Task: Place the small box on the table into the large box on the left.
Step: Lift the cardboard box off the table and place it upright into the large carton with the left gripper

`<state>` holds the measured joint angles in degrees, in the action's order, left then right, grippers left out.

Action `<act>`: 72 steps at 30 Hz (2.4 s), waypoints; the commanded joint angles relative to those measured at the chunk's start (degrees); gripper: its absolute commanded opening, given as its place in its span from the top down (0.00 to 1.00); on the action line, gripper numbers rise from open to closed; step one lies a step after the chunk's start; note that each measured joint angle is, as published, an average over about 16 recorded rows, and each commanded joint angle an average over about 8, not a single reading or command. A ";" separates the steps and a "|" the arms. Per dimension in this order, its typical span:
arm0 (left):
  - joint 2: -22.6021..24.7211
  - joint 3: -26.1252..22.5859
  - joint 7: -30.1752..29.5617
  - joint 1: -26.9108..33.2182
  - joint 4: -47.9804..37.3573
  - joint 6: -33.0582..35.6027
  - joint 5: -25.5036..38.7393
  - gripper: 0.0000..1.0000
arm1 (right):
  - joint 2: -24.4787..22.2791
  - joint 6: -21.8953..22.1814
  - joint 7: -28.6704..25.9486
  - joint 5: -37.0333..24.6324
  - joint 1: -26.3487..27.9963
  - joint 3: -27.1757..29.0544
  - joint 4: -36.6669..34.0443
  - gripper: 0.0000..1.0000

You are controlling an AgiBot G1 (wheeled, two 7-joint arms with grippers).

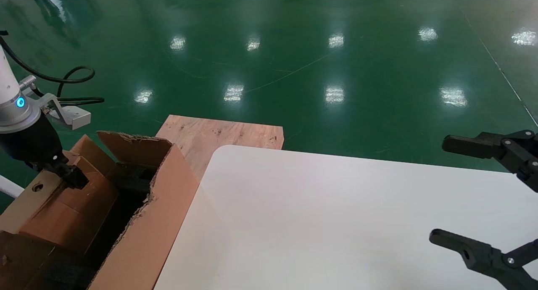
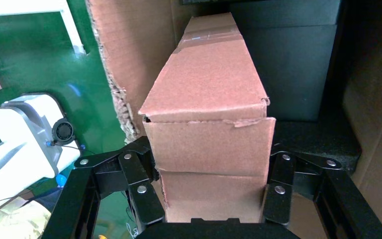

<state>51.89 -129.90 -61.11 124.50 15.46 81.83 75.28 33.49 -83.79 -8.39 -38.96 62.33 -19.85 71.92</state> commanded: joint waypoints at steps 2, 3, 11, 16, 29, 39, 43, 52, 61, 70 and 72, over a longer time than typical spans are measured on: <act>0.46 0.10 0.72 -0.65 -1.52 0.27 -0.21 1.00 | 0.00 0.00 0.00 0.00 0.00 0.00 0.00 0.00; 0.55 0.09 0.84 -0.93 -2.06 0.26 -0.23 1.00 | 0.00 0.00 0.00 0.00 0.00 0.00 0.00 0.00; 1.26 0.12 1.41 -3.48 -6.29 0.27 -0.47 1.00 | 0.00 0.00 0.00 0.00 0.00 -0.01 0.00 0.00; 1.51 0.28 2.06 -4.54 -8.45 0.51 -0.78 1.00 | 0.00 0.00 0.00 0.01 0.00 -0.01 0.00 0.00; 1.59 0.68 3.03 -7.40 -12.22 0.37 -1.47 1.00 | -0.01 0.01 0.01 0.01 0.00 -0.01 0.00 0.00; 1.13 0.93 3.12 -8.95 -14.12 -0.57 -1.85 1.00 | -0.01 0.01 0.01 0.01 0.00 -0.02 0.00 0.00; 0.98 1.00 2.97 -9.43 -14.61 -0.95 -1.95 1.00 | -0.01 0.01 0.01 0.01 0.00 -0.02 0.00 0.00; 0.78 1.03 2.28 -10.19 -15.51 -2.99 -2.00 1.00 | -0.01 0.01 0.01 0.02 0.01 -0.02 0.00 0.00; 0.49 1.17 1.90 -10.51 -16.01 -6.63 -2.21 1.00 | -0.01 0.01 0.01 0.02 0.01 -0.03 0.00 0.00; 0.27 1.30 1.81 -10.26 -15.96 -7.01 -2.42 0.60 | -0.01 0.02 0.02 0.02 0.00 -0.03 -0.01 0.00; 0.24 1.32 1.87 -10.25 -15.93 -7.00 -2.46 0.35 | -0.01 0.02 0.02 0.02 0.00 -0.03 -0.01 0.00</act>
<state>52.14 -128.59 -59.27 114.23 -0.49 74.81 72.85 33.47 -83.77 -8.37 -38.94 62.33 -19.88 71.91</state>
